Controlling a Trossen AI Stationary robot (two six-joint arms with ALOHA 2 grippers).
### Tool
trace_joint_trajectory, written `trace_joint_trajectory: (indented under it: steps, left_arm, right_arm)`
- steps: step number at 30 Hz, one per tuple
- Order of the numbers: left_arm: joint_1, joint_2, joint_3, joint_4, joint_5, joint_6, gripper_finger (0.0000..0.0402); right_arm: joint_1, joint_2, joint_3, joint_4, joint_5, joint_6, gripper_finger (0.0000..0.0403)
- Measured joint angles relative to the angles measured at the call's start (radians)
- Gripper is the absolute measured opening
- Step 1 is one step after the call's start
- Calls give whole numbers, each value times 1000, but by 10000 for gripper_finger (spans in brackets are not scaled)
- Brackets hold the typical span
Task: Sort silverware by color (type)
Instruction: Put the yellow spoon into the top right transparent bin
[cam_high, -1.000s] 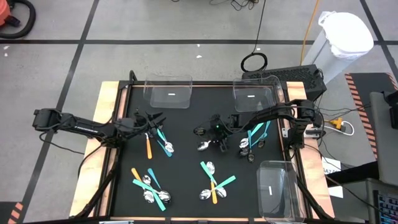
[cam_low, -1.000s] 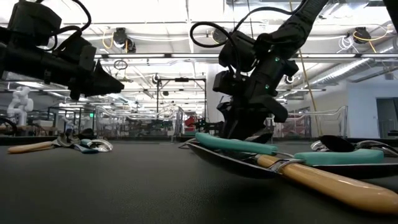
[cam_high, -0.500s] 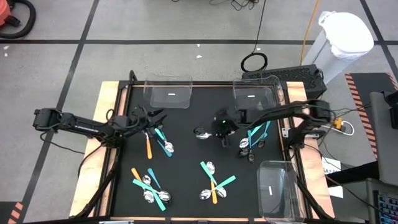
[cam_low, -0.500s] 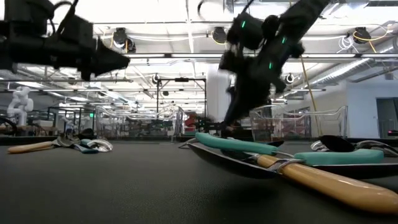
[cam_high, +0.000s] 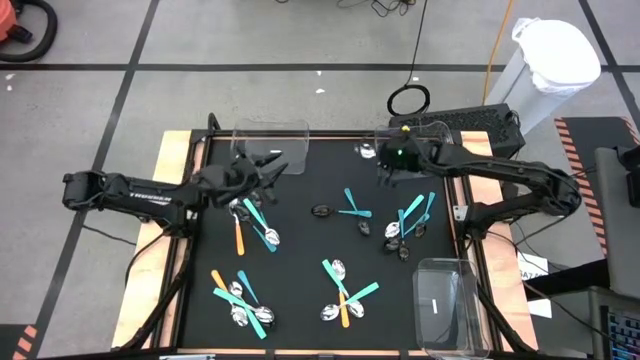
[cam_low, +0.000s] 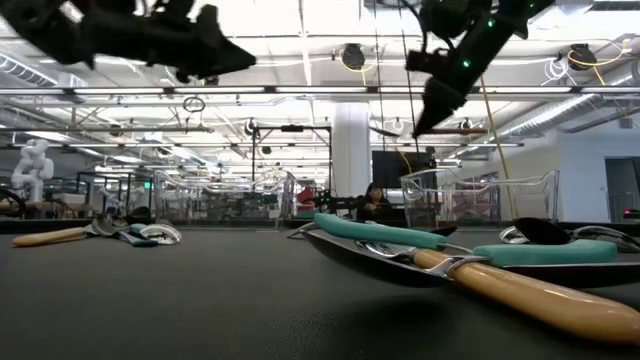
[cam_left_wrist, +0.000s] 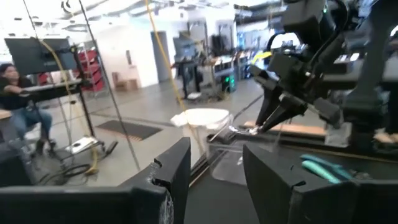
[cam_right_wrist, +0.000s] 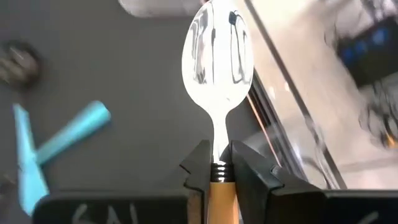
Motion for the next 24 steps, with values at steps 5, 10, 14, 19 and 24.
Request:
trace_joint_trajectory:
  steps: [5,10,14,19,24]
  left_arm:
    - [95,47,145,-156,114,8,148]
    - [166,76,226,-198,192,9,148]
    - [209,77,243,-195,223,37,148]
    - [237,78,244,-201,225,52,148]
    - [238,125,243,-228,225,82,148]
  right_arm:
    - [-92,3,0,-106,6,-58,46]
    - [-150,4,0,-170,91,-147,46]
    - [-207,4,0,-195,93,-231,47]
    - [-259,4,0,-194,18,-336,47]
    - [-309,10,0,-194,-44,-405,55]
